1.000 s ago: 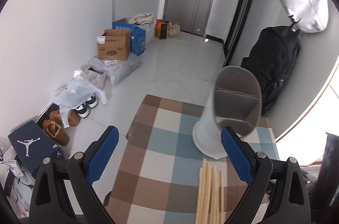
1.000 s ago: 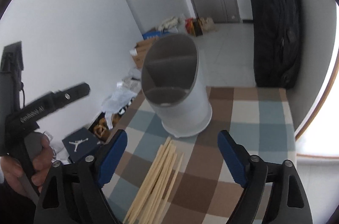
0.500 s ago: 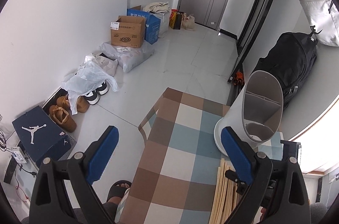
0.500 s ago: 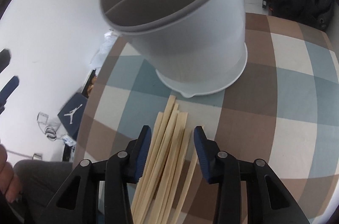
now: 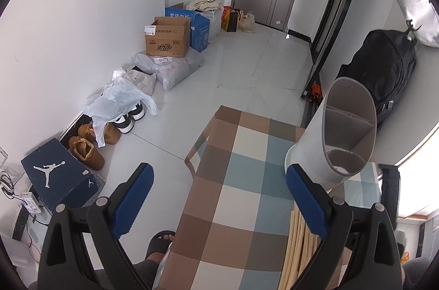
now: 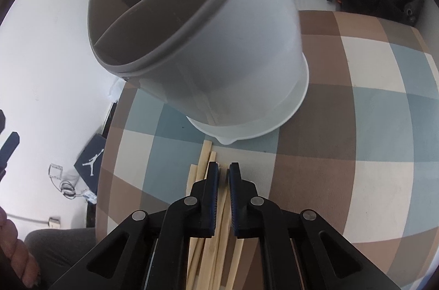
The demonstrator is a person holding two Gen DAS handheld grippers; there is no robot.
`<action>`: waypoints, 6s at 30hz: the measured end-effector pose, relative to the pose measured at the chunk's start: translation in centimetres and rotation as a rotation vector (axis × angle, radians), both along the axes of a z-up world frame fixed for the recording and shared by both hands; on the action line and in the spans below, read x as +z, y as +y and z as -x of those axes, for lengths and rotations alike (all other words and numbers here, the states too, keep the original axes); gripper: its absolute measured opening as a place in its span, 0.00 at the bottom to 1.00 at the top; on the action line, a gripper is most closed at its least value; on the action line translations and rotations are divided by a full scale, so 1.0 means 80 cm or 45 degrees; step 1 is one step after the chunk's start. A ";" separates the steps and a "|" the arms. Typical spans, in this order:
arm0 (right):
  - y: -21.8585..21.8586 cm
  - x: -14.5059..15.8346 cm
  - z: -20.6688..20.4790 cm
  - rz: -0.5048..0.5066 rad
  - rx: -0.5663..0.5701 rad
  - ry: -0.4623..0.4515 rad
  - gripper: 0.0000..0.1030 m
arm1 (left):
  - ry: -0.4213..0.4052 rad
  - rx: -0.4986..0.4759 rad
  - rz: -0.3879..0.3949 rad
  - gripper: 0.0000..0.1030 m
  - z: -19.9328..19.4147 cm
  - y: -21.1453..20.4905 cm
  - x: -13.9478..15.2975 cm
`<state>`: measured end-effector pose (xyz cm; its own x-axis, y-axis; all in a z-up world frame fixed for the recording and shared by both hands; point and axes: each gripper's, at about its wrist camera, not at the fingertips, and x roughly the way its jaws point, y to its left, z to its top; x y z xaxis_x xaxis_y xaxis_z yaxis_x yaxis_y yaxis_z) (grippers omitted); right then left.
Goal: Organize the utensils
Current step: 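Lower the right gripper onto the chopstick pile and close on several chopsticks, then lower the left gripper to the pile and close on chopsticks, then lift chopsticks with both grippers and drop them into the white caddy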
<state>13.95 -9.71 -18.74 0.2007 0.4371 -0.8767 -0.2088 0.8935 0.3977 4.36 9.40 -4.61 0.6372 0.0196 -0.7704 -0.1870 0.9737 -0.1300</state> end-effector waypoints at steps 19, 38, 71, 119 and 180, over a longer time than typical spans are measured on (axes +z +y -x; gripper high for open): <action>-0.144 0.125 0.030 -0.164 -0.222 -0.356 0.05 | 0.482 -0.486 -0.125 0.92 -0.008 -0.103 -0.091; -0.154 0.130 0.040 -0.289 -0.255 -0.352 0.05 | 0.574 -0.443 -0.021 0.36 -0.020 -0.072 -0.098; -0.162 0.134 0.045 -0.334 -0.280 -0.339 0.05 | 0.517 -0.379 0.185 0.10 -0.078 -0.070 -0.117; -0.156 0.134 0.047 -0.322 -0.291 -0.338 0.06 | 0.530 -0.374 0.137 0.15 -0.069 -0.071 -0.112; -0.056 0.375 -0.008 -0.093 -0.107 -0.813 0.05 | -0.314 -0.398 0.172 0.00 -0.077 -0.059 0.194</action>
<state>14.61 -14.18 11.28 0.7091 0.4509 -0.5421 -0.3547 0.8926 0.2785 10.50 4.65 10.88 0.7619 -0.2950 -0.5767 0.1675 0.9497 -0.2644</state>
